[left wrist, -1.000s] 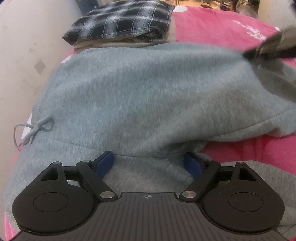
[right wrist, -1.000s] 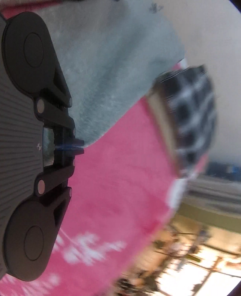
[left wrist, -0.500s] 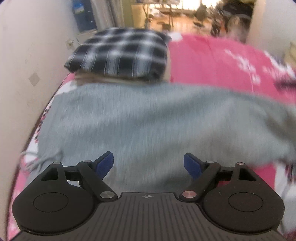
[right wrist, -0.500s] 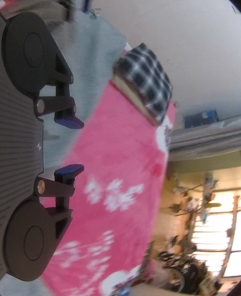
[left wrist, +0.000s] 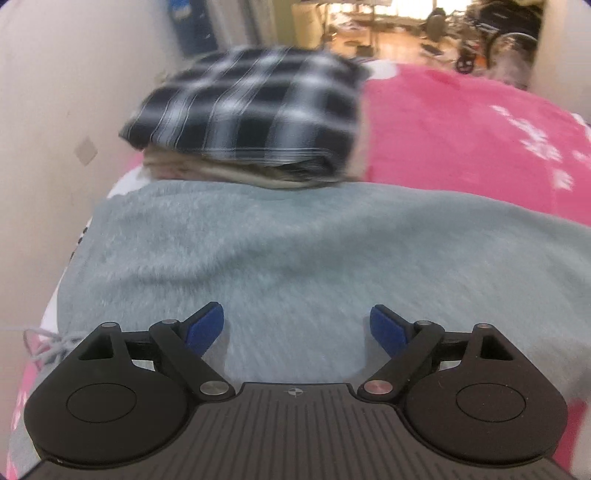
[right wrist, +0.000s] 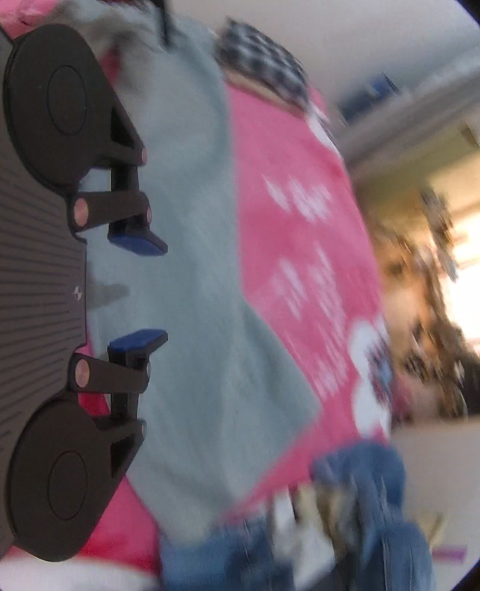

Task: Fold clothes

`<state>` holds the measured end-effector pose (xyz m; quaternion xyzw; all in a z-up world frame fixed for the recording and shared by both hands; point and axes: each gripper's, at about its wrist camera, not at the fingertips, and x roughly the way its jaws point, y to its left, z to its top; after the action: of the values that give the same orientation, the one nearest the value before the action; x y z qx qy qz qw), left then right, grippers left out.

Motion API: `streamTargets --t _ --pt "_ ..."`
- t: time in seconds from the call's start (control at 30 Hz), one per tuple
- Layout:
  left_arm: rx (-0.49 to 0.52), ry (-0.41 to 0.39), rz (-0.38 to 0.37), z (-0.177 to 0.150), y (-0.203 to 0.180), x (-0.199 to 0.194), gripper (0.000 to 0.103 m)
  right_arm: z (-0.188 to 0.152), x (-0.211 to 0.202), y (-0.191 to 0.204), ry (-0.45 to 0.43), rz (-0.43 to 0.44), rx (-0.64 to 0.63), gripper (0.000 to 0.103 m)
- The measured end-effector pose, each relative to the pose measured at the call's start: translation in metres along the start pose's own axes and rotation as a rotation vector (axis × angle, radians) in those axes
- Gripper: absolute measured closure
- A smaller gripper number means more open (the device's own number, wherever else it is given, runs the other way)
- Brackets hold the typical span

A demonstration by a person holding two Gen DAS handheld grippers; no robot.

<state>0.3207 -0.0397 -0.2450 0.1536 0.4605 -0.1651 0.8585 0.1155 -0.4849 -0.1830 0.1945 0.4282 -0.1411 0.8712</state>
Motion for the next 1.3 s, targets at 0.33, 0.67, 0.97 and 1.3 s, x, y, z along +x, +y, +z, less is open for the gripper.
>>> streamTargets --t 0.33,0.67,0.97,1.3 --pt "0.270 -0.066 -0.089 -0.025 -0.079 -0.053 0.016 0.030 0.020 -0.088 -0.057 -0.092 0.219 0.035" --pt "0.430 -0.049 -0.194 -0.034 -0.131 -0.049 0.016 0.134 0.143 -0.087 0.061 -0.008 -0.036 0.009" --pt "0.408 0.014 -0.183 -0.044 -0.138 -0.029 0.016 0.127 0.126 -0.091 0.026 0.010 -0.093 0.093" --pt "0.414 0.041 -0.194 -0.045 -0.135 -0.026 0.016 0.109 0.053 -0.146 -0.399 -0.159 0.176 0.093"
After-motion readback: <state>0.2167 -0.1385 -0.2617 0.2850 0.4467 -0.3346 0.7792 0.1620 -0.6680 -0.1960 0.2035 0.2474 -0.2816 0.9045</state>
